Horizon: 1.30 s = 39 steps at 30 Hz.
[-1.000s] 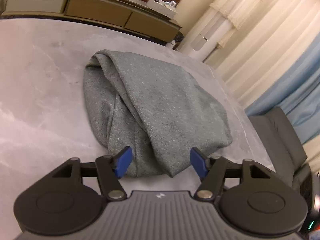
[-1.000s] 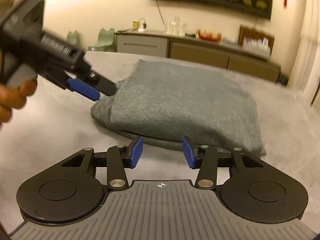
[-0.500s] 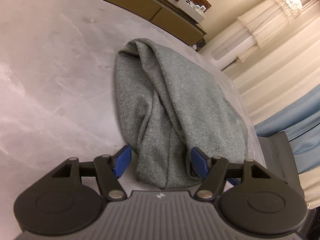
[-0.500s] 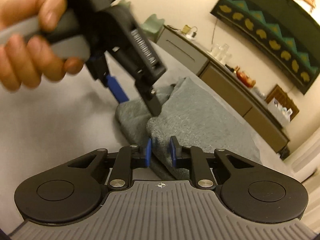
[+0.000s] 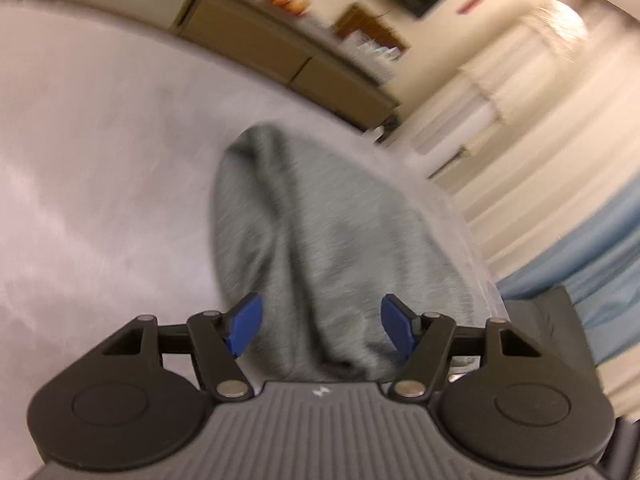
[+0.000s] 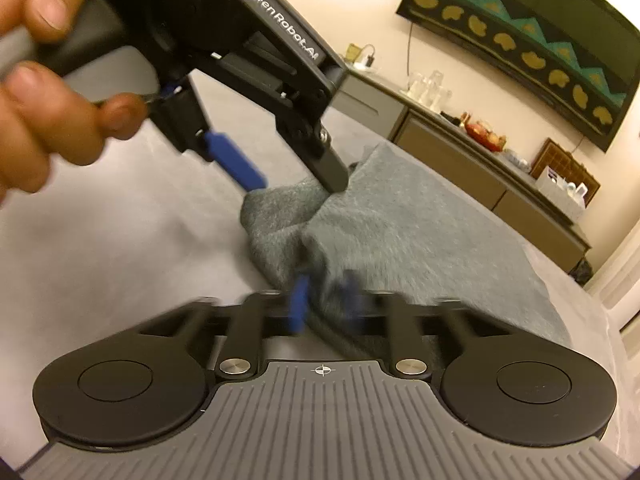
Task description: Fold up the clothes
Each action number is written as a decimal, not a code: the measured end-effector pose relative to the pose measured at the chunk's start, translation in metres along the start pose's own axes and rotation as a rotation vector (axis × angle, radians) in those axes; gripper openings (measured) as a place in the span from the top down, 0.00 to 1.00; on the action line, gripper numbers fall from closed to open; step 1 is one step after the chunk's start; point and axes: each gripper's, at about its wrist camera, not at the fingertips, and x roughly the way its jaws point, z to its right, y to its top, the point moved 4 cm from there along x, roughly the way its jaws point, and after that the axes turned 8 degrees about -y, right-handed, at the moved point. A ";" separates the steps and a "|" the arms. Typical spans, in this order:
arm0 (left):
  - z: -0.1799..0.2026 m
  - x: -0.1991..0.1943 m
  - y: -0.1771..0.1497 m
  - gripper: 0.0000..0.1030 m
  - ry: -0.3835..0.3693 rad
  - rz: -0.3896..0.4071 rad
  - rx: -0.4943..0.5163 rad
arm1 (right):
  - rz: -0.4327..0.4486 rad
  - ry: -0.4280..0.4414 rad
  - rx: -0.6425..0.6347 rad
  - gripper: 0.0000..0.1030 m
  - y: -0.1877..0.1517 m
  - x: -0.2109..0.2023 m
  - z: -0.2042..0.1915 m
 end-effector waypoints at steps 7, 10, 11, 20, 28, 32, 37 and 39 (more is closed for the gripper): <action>0.028 0.036 -0.027 0.33 -0.004 -0.102 0.161 | -0.129 -0.192 0.303 0.61 -0.036 -0.003 0.103; 0.017 0.047 -0.035 0.34 0.058 -0.115 0.187 | -0.275 -0.163 0.519 0.51 -0.066 0.021 0.130; 0.018 0.046 -0.036 0.34 0.066 -0.121 0.200 | -0.274 -0.140 0.611 0.51 -0.069 0.019 0.138; 0.063 0.009 -0.063 0.00 0.276 -0.028 0.385 | -0.221 -0.257 0.584 0.09 -0.066 -0.047 0.118; 0.069 -0.005 -0.099 0.00 0.331 -0.031 0.295 | -0.232 -0.203 0.572 0.08 -0.067 -0.074 0.083; 0.075 -0.008 -0.108 0.00 0.352 -0.018 0.299 | -0.232 -0.192 0.539 0.08 -0.065 -0.076 0.073; 0.081 -0.006 -0.116 0.00 0.324 -0.023 0.266 | -0.237 -0.192 0.556 0.07 -0.066 -0.077 0.073; 0.083 -0.006 -0.119 0.00 0.313 -0.026 0.254 | -0.243 -0.191 0.563 0.07 -0.067 -0.076 0.073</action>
